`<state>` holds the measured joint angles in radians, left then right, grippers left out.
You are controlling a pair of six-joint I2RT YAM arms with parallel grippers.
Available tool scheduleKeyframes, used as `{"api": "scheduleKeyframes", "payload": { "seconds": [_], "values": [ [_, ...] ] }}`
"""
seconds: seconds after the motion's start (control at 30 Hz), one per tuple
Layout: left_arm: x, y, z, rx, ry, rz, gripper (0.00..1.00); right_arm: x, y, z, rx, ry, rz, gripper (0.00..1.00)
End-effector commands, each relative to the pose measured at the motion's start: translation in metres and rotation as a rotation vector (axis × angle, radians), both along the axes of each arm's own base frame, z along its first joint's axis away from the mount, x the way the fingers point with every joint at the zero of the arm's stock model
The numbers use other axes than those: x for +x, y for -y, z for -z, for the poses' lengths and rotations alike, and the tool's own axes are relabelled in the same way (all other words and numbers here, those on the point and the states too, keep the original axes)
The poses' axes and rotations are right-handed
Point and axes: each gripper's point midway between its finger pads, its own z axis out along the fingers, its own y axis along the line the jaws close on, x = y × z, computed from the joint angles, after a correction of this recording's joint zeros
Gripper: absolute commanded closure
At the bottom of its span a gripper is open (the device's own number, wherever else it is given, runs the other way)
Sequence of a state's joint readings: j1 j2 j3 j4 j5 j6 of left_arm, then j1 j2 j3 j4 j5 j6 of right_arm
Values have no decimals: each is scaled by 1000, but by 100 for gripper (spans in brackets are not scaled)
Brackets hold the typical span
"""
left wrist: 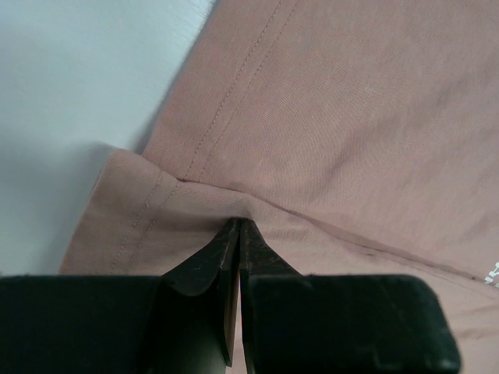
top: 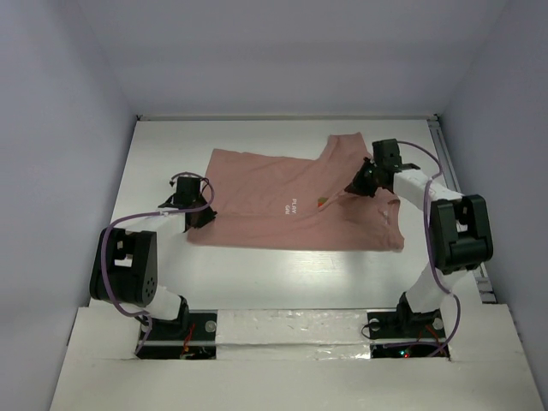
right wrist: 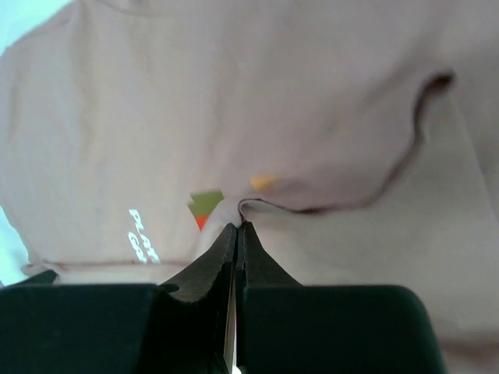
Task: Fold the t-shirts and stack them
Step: Fold the tshirt
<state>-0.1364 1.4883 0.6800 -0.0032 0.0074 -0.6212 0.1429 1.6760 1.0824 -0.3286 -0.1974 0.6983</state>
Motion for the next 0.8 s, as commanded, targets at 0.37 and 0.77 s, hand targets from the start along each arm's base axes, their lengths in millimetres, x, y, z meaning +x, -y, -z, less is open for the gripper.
{"api": "scheduleKeyframes", "payload": {
  "seconds": [0.37, 0.77],
  "values": [
    [-11, -7, 5, 29, -47, -25, 100, 63, -52, 18, -192, 15, -231, 86],
    [21, 17, -49, -21, 90, 40, 100, 60, -74, -46, -240, 188, -317, 51]
  ]
}}
